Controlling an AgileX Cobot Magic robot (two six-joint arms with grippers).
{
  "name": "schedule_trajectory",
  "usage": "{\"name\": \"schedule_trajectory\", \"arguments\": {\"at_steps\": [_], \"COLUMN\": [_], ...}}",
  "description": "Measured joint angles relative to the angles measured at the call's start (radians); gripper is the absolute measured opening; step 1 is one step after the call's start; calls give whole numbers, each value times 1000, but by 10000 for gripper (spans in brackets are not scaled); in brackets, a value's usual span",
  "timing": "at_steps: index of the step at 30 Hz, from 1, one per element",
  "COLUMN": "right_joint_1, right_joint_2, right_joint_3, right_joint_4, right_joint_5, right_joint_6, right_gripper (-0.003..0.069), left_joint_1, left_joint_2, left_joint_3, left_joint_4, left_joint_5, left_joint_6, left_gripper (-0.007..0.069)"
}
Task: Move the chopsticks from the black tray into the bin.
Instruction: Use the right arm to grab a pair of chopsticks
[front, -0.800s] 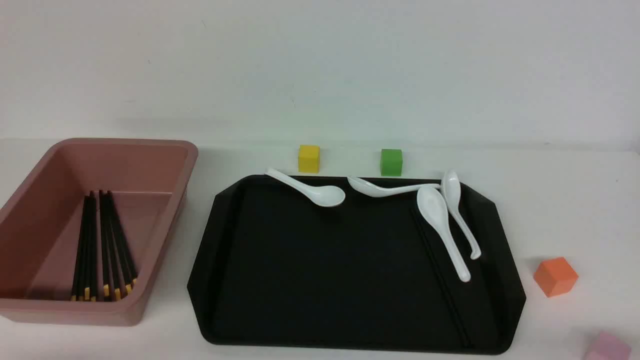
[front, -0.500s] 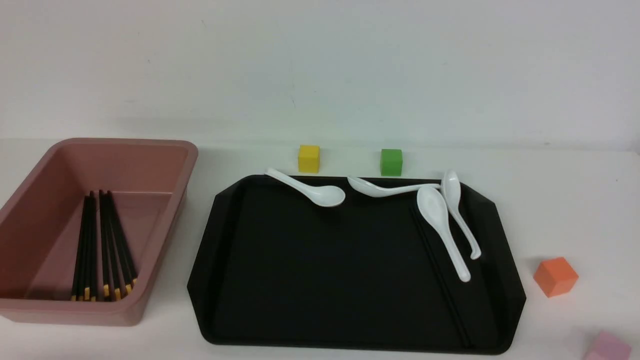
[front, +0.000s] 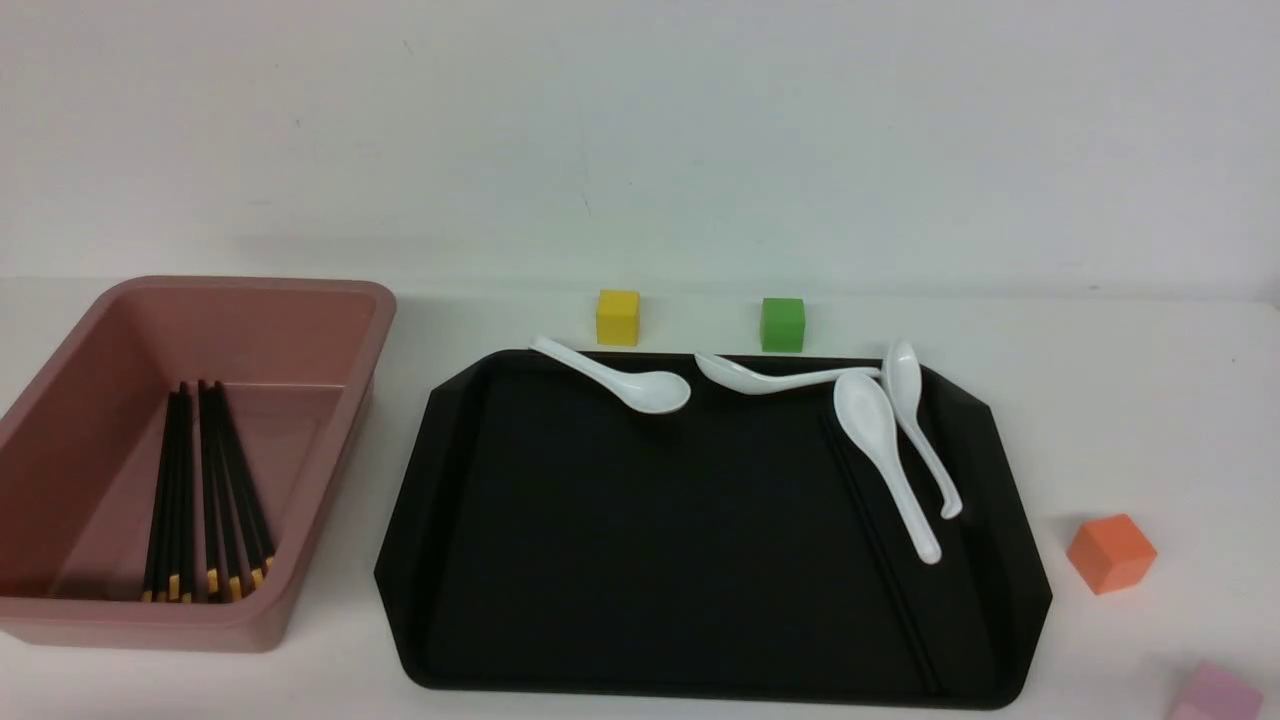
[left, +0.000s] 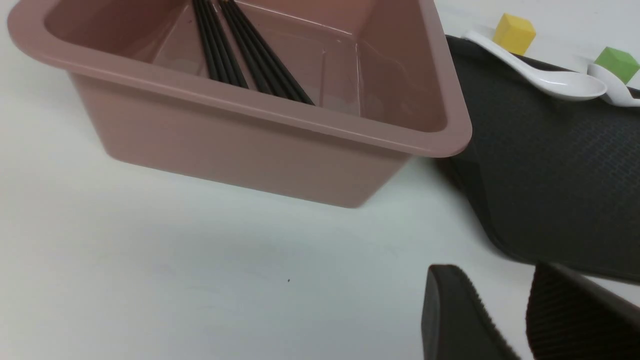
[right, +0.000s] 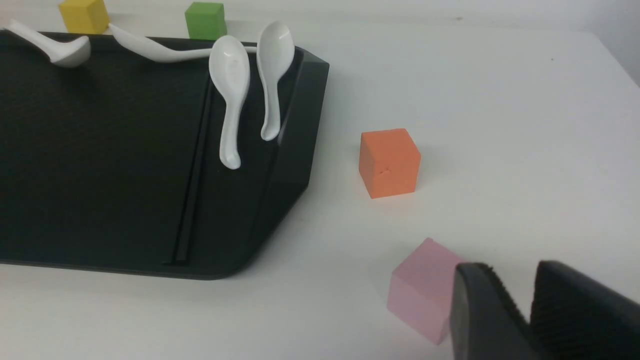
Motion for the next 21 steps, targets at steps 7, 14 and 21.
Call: {"name": "schedule_trajectory", "arguments": {"at_steps": [7, 14, 21], "right_joint_1": [0, 0, 0], "right_joint_2": [0, 0, 0], "right_joint_3": [0, 0, 0], "right_joint_4": [0, 0, 0], "right_joint_5": [0, 0, 0], "right_joint_6": [0, 0, 0], "right_gripper": [198, 206, 216], "left_joint_1": [0, 0, 0], "left_joint_2": [0, 0, 0], "left_joint_3": [0, 0, 0], "left_joint_4": [0, 0, 0], "left_joint_5": [0, 0, 0], "left_joint_6": [0, 0, 0], "left_gripper": [238, 238, 238]}}
